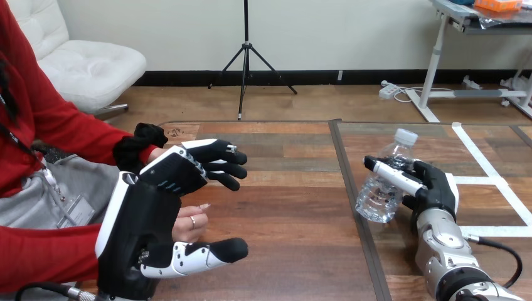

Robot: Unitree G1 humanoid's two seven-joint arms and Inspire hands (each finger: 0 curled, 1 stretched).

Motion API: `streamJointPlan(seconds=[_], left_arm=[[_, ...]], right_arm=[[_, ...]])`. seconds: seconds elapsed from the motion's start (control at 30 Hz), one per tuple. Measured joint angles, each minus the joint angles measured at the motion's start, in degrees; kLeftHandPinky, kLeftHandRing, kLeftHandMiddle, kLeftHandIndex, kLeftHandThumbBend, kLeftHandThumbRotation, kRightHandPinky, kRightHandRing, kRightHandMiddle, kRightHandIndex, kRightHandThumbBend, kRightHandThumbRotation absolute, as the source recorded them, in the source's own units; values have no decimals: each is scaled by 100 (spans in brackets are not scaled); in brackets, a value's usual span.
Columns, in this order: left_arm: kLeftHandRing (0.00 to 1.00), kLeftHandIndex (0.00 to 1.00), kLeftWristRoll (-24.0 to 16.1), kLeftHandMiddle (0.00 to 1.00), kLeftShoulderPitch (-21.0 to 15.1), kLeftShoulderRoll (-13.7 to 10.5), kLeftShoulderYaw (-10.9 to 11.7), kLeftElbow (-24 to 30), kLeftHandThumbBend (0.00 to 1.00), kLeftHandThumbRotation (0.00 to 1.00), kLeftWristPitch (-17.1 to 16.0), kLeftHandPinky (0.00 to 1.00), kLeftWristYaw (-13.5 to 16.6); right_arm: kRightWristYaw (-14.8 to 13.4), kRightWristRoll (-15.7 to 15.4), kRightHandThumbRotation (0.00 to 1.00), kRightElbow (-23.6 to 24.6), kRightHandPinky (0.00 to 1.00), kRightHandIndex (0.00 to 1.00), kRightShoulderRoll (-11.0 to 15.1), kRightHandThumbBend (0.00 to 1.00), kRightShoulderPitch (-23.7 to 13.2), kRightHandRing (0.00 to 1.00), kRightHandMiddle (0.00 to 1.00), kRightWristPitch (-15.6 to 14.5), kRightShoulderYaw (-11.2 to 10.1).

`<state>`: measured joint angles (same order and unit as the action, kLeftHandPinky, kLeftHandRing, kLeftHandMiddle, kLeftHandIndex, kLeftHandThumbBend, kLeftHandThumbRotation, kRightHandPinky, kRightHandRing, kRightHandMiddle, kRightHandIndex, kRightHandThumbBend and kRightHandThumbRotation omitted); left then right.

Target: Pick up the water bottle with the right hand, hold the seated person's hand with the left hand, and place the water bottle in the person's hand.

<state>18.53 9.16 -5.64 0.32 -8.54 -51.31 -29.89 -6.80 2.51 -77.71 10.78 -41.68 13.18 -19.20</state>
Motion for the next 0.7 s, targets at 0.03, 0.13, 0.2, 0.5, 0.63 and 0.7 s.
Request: streamJointPlan(seconds=[0.03,0.13,0.2,0.5,0.63,0.7], left_arm=[[61,67,3,67,-1,1,1,0,98,35,0,53,2],[62,67,25,67,-2,0,1,0,98,35,0,53,-2],[62,67,28,67,-3,0,1,0,98,35,0,53,0],[63,67,50,67,-24,0,-5,-4,97,35,18,54,-5],[64,68,66,68,-34,-1,-7,-5,97,34,21,56,-19],[64,68,85,68,-39,-1,-8,-6,97,33,28,57,-39]], right_arm=[[17,20,0,-2,45,51,-1,79,1,49,53,-3,-21],[100,110,0,-6,45,51,-2,79,2,49,53,-6,-96],[143,142,0,-7,44,51,-2,79,3,49,53,-6,-120],[269,227,0,-7,44,51,-2,77,9,48,52,27,-183],[395,335,0,-6,43,50,-7,76,13,48,51,62,-230],[451,376,0,-6,42,50,-12,76,24,47,51,119,-244]])
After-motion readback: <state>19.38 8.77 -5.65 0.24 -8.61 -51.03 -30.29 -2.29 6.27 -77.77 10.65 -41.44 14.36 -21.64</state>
